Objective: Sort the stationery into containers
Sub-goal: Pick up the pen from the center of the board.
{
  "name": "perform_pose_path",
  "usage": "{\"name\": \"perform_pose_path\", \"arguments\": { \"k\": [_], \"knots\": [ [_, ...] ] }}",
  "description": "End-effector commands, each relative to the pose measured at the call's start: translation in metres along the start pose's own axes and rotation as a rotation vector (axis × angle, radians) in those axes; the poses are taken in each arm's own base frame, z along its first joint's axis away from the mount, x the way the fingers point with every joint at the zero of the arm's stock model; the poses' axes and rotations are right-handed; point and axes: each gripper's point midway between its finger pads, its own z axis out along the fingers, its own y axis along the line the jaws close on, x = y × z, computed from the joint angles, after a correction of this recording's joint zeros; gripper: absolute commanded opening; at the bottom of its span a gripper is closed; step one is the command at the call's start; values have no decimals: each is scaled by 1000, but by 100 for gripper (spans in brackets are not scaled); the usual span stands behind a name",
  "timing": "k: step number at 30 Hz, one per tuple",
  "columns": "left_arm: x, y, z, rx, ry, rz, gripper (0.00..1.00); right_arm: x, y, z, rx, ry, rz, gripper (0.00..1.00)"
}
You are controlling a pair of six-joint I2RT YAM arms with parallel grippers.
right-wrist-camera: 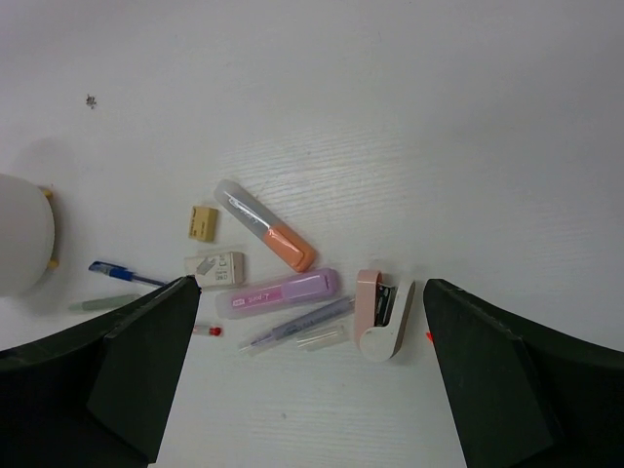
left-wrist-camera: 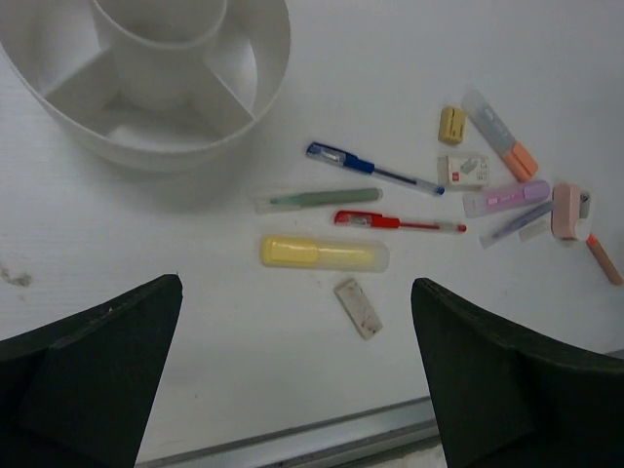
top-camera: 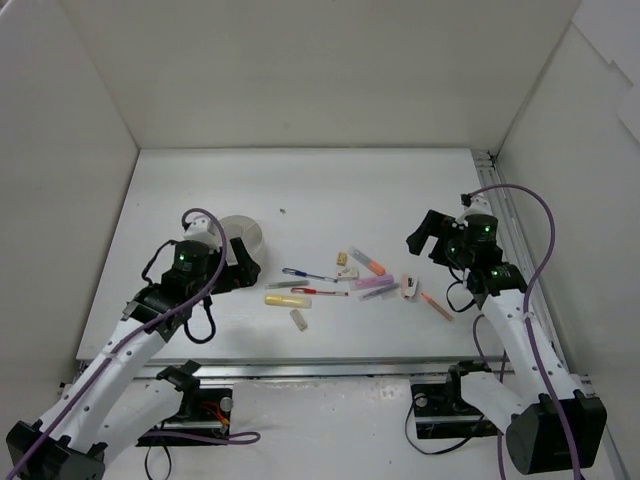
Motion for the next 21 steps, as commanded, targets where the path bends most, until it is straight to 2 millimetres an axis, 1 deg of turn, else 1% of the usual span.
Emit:
{"name": "perform_pose_path", "arguments": {
  "k": [1, 2, 3, 4, 6, 7, 8, 10, 11, 12, 13, 14, 15, 16, 17, 18, 19, 20, 21],
  "knots": [
    [14, -23, 6, 63, 26, -115, 99, -32, 4, -3, 26, -103, -21, 98],
    [27, -21, 13, 45, 61, -136, 99, -33, 5, -3, 32, -111, -19, 98],
    [36, -27, 15, 48, 86, -178, 99, -34, 3, -3, 46, -119, -7, 98],
    [44, -26, 19, 32, 101, -194, 99, -36, -4, -5, 84, -141, 5, 98],
    [56, -31, 29, 14, 148, -258, 99, -38, -9, -8, 118, -165, 26, 98],
    [57, -27, 35, -29, 136, -281, 100, -40, -18, -12, 162, -200, 36, 98],
    [70, -24, 43, -72, 179, -306, 99, -41, -20, -15, 172, -213, 38, 98],
    [76, -25, 52, -120, 192, -411, 99, -44, -25, -24, 195, -256, 43, 98],
    [89, -21, 58, -168, 227, -441, 99, -45, -26, -27, 199, -272, 45, 98],
    [92, -20, 62, -191, 233, -470, 99, -43, -29, -29, 206, -281, 46, 98],
    [87, -19, 67, -226, 208, -532, 99, -47, -30, -36, 215, -312, 49, 98],
    [99, -8, 69, -311, 236, -549, 100, -47, -33, -38, 225, -322, 50, 98],
    [98, -5, 70, -346, 236, -567, 99, -45, -35, -40, 231, -331, 52, 98],
    [89, -10, 73, -371, 205, -601, 99, -48, -36, -46, 236, -356, 51, 98],
    [98, 1, 72, -451, 233, -594, 99, -49, -36, -49, 238, -366, 53, 98],
    [98, 2, 71, -483, 238, -603, 98, -48, -38, -49, 245, -369, 55, 98],
    [89, -1, 73, -499, 219, -620, 98, -50, -38, -53, 245, -384, 56, 98],
    [95, 4, 74, -547, 231, -629, 98, -50, -39, -53, 248, -384, 57, 98],
    [94, 4, 75, -554, 228, -635, 98, -51, -40, -54, 254, -392, 59, 98]
  ]
}}
